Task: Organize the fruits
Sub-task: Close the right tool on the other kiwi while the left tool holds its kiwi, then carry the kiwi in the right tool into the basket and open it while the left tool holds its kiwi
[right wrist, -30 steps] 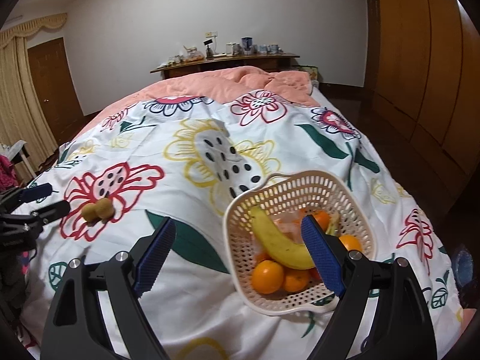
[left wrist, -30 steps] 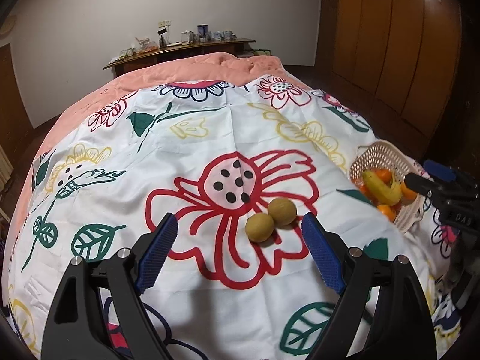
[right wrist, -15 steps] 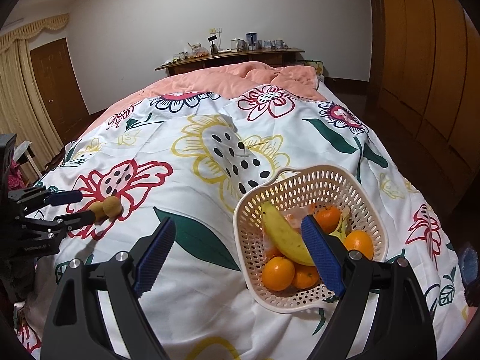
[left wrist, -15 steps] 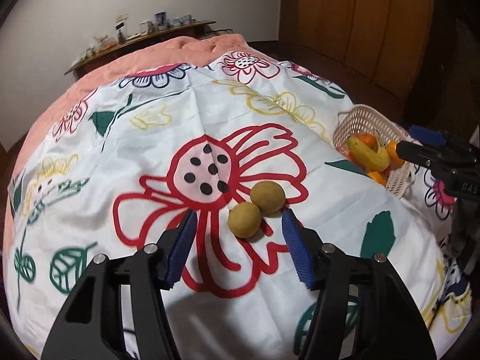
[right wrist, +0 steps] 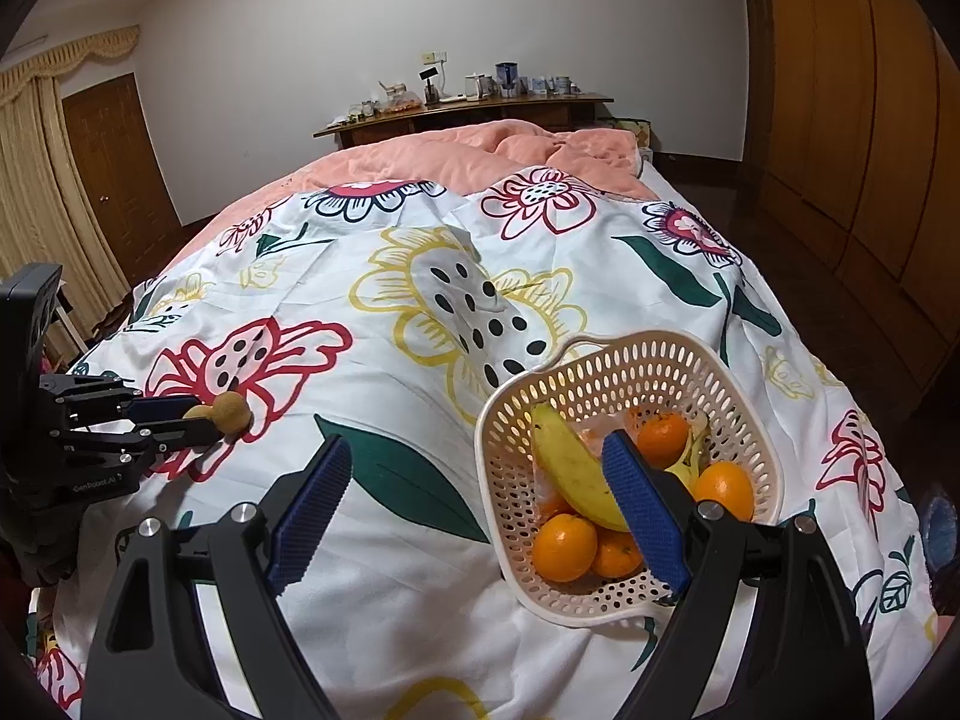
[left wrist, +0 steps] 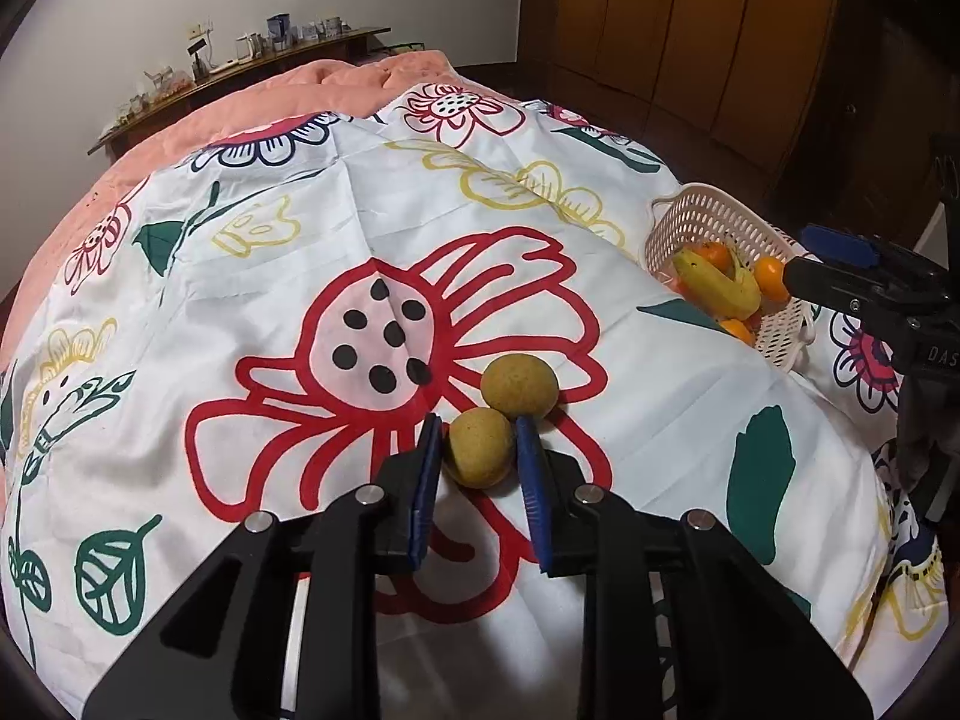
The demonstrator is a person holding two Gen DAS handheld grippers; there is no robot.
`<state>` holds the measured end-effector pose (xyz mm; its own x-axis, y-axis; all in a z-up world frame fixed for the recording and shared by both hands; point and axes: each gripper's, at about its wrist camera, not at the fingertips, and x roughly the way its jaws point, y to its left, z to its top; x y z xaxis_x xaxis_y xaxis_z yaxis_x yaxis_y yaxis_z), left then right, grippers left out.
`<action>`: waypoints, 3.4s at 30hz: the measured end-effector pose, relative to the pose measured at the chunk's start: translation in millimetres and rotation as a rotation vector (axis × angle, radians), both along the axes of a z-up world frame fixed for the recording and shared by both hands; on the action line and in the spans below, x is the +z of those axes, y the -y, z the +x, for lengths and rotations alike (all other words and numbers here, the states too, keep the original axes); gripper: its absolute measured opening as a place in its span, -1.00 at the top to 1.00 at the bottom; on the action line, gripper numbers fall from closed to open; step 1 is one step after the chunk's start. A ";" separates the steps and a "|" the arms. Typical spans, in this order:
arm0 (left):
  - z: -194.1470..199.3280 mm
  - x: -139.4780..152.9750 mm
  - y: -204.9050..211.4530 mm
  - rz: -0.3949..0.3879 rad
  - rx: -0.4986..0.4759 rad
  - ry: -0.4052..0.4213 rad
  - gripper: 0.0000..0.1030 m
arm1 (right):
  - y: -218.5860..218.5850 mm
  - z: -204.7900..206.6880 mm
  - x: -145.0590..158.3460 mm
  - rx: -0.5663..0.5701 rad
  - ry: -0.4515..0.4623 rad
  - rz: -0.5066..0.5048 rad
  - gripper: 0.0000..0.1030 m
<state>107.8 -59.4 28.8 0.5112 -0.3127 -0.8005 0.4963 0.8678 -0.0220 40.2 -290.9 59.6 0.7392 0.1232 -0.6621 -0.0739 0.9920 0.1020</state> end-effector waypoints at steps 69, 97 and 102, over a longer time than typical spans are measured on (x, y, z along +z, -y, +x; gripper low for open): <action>-28.1 10.9 -57.6 -0.100 0.302 0.119 0.22 | -160.5 65.8 -18.8 0.401 -0.217 -0.106 0.49; -12.4 -2.7 -30.2 -0.035 0.113 0.003 0.49 | -127.4 62.1 -7.4 0.344 -0.157 0.068 0.49; -15.4 2.1 -29.3 -0.027 0.131 0.026 0.49 | -115.2 55.2 -2.8 0.326 -0.138 0.097 0.49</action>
<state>92.4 -30.1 30.8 0.5695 -0.2629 -0.7788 0.3797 0.9245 -0.0344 95.3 -175.7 56.7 0.5549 0.4047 -0.7268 -0.3637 0.9038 0.2255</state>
